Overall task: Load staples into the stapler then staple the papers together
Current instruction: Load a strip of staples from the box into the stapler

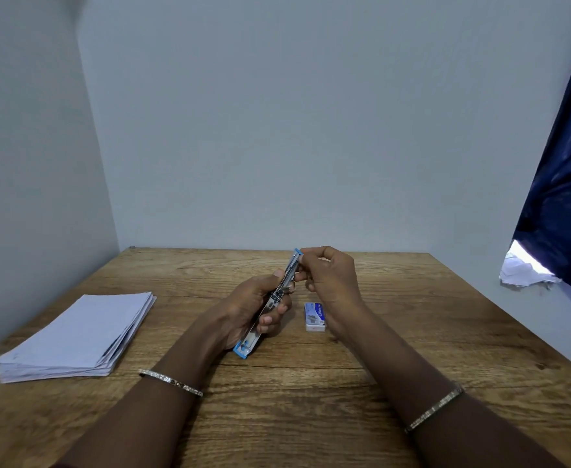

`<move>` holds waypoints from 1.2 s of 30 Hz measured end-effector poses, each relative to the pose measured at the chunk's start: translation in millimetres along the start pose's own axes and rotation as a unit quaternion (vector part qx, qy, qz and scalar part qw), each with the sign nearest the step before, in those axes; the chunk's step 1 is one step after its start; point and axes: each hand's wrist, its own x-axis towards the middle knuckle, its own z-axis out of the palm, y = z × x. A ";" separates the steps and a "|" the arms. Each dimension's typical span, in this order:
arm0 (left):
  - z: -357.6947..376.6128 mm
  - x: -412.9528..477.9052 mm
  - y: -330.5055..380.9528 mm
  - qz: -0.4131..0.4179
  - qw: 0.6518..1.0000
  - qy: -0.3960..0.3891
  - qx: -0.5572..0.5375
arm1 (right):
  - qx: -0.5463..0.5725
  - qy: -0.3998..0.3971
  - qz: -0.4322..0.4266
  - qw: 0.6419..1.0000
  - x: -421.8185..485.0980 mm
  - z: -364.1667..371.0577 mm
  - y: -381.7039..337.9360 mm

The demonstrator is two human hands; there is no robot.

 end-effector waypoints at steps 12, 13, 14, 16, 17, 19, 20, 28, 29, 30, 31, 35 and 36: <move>-1.4 2.3 -1.1 0.001 1.000 0.009 -0.003 | 0.029 -0.041 0.016 0.999 -4.3 -2.0 -4.0; -1.4 2.8 -1.1 0.004 1.000 0.012 -0.005 | -0.007 -0.043 -0.009 0.999 -5.7 -1.7 -4.2; -1.2 2.9 -1.1 0.007 1.000 0.014 -0.009 | -0.044 -0.041 -0.039 0.997 -7.1 -1.3 -4.5; -0.2 2.6 -1.1 0.012 1.000 0.014 -0.019 | -0.090 -0.030 -0.097 0.991 -9.6 -0.7 -5.8; 0.3 2.3 -1.1 0.015 1.000 0.012 -0.024 | -0.093 -0.024 -0.118 0.988 -10.3 -0.3 -6.6; 1.4 1.8 -0.8 0.022 0.999 0.008 -0.037 | -0.087 -0.019 -0.132 0.987 -11.1 0.0 -8.5; 1.8 1.4 -0.7 0.027 0.999 0.005 -0.046 | -0.079 -0.024 -0.127 0.989 -11.2 0.0 -9.4; 0.1 1.6 -1.9 0.062 0.994 -0.015 -0.085 | -0.064 -0.054 -0.164 0.983 -20.2 5.9 -21.7; 0.3 1.7 -2.4 0.064 0.994 -0.021 -0.089 | -0.065 -0.045 -0.168 0.983 -21.3 8.2 -22.5; 0.7 1.9 -2.8 0.066 0.993 -0.028 -0.091 | -0.065 -0.035 -0.173 0.982 -22.2 10.2 -22.9; 1.1 2.1 -3.2 0.069 0.993 -0.034 -0.094 | -0.064 -0.027 -0.179 0.981 -23.0 11.6 -22.9; 1.9 3.4 -3.9 0.079 0.991 -0.040 -0.099 | -0.104 -0.005 -0.224 0.969 -25.1 13.7 -20.9; 1.5 3.5 -4.2 0.082 0.991 -0.038 -0.101 | -0.113 -0.001 -0.233 0.966 -25.9 14.0 -20.3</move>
